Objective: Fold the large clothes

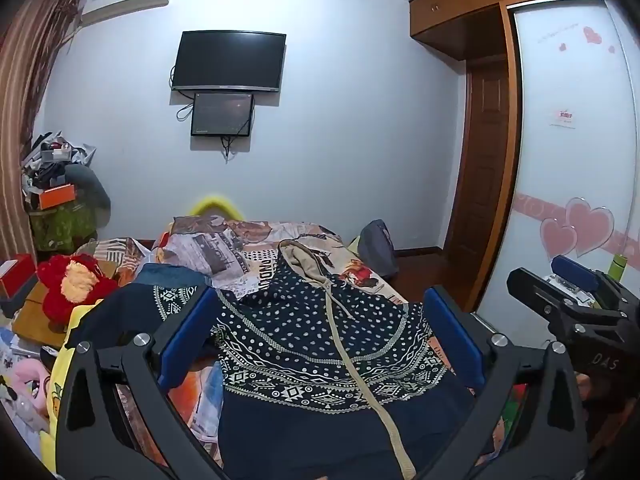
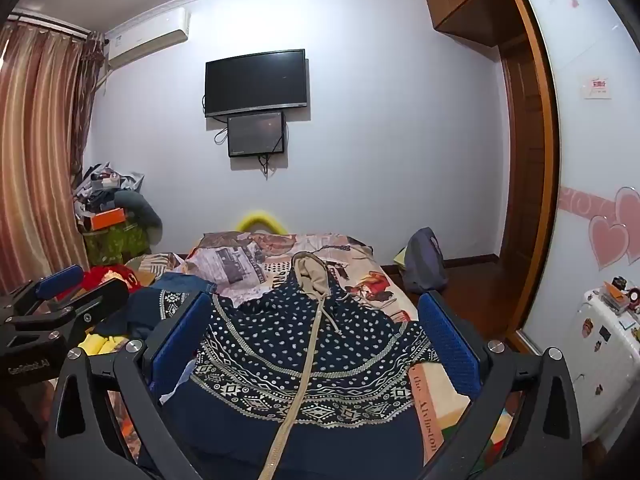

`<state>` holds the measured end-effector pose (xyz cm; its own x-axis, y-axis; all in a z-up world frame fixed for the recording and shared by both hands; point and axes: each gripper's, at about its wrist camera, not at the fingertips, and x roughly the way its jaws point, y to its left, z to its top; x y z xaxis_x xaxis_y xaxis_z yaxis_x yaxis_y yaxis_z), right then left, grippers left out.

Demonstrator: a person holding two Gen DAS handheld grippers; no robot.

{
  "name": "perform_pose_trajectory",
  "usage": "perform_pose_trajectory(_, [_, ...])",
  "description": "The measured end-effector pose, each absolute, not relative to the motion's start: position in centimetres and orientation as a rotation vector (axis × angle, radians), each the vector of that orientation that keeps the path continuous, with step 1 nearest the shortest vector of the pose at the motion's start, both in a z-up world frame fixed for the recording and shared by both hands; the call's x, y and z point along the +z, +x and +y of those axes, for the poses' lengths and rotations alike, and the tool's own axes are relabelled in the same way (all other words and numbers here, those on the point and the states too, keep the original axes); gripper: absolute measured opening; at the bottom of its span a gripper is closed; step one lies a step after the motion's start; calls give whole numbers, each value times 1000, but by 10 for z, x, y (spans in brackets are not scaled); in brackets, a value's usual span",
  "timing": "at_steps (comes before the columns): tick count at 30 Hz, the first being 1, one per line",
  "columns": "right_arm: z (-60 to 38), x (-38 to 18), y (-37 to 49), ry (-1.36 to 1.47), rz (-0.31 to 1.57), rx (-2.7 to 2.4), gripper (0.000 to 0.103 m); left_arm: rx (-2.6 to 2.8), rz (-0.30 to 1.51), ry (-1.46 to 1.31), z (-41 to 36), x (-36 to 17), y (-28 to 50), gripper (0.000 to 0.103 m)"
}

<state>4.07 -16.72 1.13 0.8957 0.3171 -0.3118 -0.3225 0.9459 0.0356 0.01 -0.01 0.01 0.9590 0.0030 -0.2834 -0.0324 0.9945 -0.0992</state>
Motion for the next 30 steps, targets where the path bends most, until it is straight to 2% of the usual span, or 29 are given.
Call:
perform_pose_trajectory(13, [-171,10,35,-16,322,337,103,17,283,-101,16,-9,-6,103])
perform_pose_trajectory(30, [-164,6,46,-16,356,339,103,43,292,-76,1,-10,2,103])
